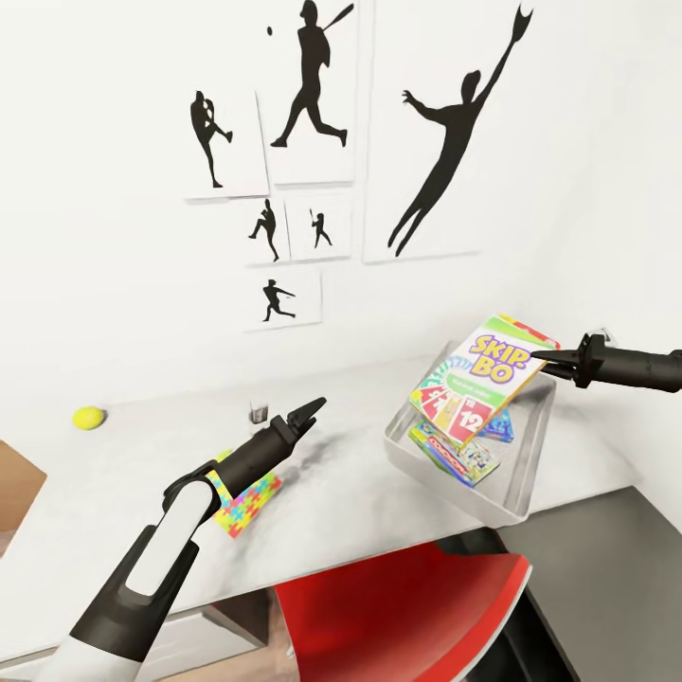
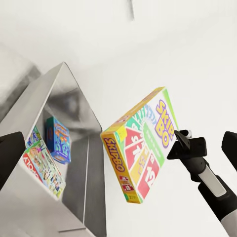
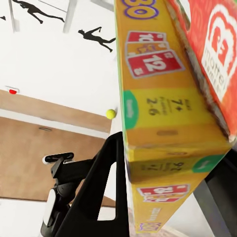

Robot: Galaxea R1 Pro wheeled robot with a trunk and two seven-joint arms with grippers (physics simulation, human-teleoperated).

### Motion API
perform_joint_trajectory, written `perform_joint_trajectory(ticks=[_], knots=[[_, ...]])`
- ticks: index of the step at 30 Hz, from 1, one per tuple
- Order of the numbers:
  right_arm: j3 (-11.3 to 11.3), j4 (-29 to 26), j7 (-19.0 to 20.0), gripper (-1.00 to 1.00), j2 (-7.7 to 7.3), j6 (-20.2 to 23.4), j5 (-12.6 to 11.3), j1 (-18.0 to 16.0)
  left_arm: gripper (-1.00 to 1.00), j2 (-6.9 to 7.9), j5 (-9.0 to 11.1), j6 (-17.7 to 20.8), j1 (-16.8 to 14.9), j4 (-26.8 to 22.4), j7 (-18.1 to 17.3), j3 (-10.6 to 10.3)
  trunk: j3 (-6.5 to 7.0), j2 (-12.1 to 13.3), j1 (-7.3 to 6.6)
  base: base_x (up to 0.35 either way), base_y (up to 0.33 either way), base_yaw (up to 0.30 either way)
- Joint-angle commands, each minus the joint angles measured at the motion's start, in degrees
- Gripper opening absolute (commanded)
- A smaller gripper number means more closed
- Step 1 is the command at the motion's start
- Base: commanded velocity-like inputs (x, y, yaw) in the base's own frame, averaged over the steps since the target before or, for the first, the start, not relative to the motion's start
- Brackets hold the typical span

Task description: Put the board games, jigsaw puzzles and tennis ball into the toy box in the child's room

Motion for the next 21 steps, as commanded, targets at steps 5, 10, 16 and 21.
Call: perform_joint_trajectory(ticks=[5, 10, 16, 21], knots=[[0.32, 0.03, 0.24, -1.0, -0.09, 0.33, -0.21, -0.1, 1.0, 0.02, 0.35, 0.21, -0.05, -0.01, 0.0, -0.06, -0.11, -0.11, 0.04, 0.079, -0.096, 0.003], [0.29, 0.03, 0.24, -1.0, -0.12, 0.33, -0.23, -0.05, 1.0, 0.01, 0.32, 0.21, -0.05, -0.01, 0.01, -0.05, -0.11, -0.11, 0.04, 0.064, -0.085, 0.001], [0.31, 0.03, 0.24, -1.0, -0.1, 0.27, -0.26, -0.01, 1.0, -0.05, 0.3, 0.2, -0.05, 0.06, 0.02, -0.08, -0.11, -0.11, 0.04, 0.022, -0.029, 0.0], [0.33, 0.13, 0.13, -1.0, -0.02, 0.3, -0.23, 0.04, 1.0, -0.07, 0.29, 0.2, -0.05, 0.08, 0.02, -0.11, -0.11, -0.11, 0.04, 0.004, -0.005, 0.0]])
